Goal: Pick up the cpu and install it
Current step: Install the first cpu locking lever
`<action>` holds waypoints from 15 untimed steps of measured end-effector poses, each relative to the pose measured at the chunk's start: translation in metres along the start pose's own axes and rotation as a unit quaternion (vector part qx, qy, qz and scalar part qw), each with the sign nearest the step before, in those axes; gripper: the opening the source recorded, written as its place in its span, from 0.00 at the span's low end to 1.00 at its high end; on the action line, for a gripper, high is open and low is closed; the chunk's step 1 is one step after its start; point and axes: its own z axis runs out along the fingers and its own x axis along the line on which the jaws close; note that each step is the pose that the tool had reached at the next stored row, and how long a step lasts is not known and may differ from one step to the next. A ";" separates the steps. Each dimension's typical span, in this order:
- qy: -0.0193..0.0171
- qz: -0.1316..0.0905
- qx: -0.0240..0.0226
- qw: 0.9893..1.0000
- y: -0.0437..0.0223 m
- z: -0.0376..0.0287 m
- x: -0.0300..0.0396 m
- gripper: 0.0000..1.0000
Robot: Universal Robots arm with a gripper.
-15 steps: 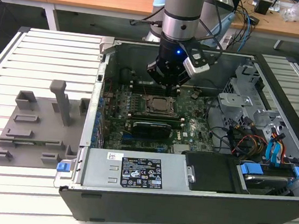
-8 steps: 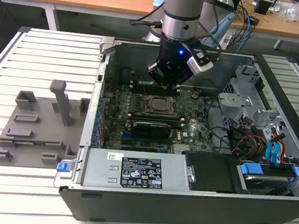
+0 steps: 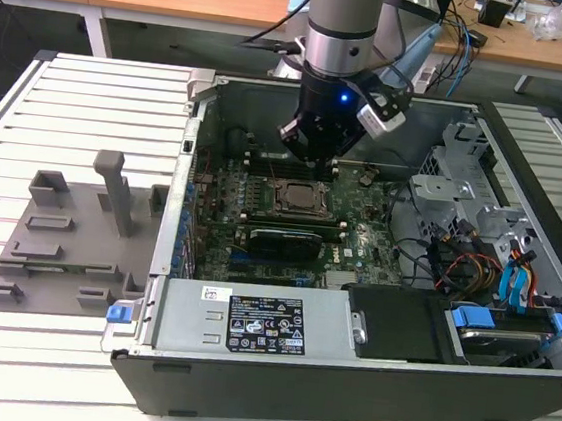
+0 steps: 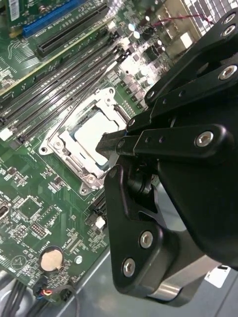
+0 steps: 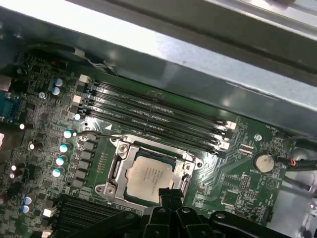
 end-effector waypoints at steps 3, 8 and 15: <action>-0.001 -0.016 -0.001 1.000 0.0000 0.0000 -0.0001 0.11; -0.003 -0.060 -0.003 0.998 -0.0001 0.0000 -0.0002 0.11; -0.006 -0.107 -0.005 0.994 -0.0001 0.0000 -0.0003 0.11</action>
